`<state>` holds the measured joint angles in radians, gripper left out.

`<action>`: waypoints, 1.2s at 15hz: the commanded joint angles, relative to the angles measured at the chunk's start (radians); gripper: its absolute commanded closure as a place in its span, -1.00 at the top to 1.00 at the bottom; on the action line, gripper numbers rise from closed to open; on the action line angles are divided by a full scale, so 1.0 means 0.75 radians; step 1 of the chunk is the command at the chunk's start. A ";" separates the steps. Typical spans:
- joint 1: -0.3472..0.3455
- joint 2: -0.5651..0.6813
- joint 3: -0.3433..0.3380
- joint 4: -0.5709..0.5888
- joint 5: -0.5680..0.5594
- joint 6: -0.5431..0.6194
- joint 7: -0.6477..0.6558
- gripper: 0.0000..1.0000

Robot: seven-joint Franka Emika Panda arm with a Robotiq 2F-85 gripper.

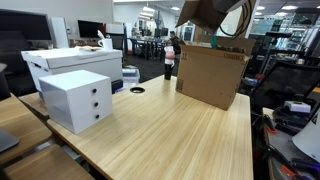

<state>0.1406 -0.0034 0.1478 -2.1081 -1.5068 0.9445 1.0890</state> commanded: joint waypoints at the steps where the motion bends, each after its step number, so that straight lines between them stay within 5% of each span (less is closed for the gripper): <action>1: 0.010 -0.001 0.005 -0.016 -0.014 -0.020 0.026 -0.90; 18: -0.009 -0.091 -0.046 0.315 0.663 0.595 -0.269 -0.90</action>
<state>0.1452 -0.0549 0.1206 -1.8936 -1.1016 1.3108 0.9502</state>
